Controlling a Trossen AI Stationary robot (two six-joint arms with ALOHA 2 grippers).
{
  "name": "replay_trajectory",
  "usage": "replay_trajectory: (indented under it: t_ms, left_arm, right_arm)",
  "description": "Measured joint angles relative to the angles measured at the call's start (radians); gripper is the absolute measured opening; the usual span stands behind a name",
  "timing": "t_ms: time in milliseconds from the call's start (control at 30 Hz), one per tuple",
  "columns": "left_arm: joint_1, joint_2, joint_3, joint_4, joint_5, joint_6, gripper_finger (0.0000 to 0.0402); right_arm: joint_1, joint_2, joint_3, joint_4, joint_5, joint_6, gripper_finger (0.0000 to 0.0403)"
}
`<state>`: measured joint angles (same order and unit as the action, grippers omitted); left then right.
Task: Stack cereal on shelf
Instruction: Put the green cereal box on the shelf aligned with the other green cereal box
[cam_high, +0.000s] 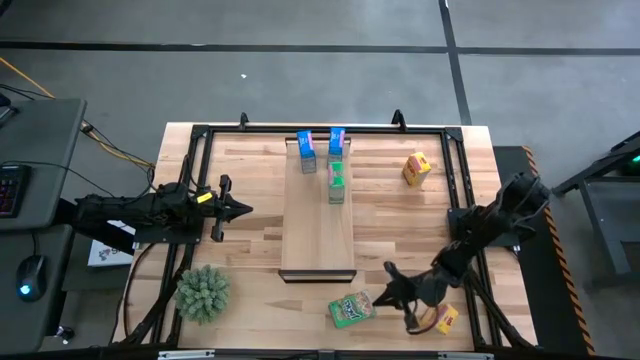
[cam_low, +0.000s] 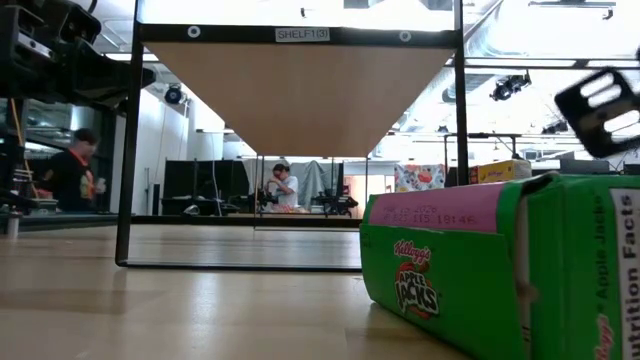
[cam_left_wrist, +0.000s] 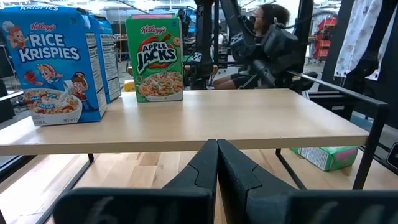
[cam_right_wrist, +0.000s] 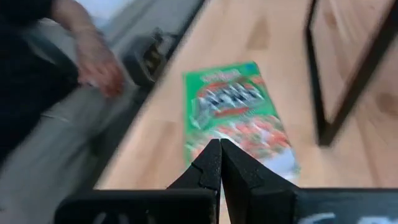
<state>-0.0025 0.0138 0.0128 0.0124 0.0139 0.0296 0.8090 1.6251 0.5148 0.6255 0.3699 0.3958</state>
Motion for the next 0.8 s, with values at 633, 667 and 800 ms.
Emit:
replay_trajectory:
  t_ms: [633,667,800]
  left_arm:
    - [0.000,0.000,0.000,0.000,0.000,0.000,0.0003]
    - [0.000,0.000,0.000,0.000,0.000,0.000,0.0003]
    - [0.000,0.000,0.000,0.000,0.000,0.000,0.0003]
  right_arm:
    - [-0.010,0.065,0.000,0.036,0.023,0.027,0.0000]
    - [-0.010,0.065,0.000,0.036,0.022,0.032,0.0000]
    - [-0.010,0.065,0.000,0.027,0.022,0.033,0.0000]
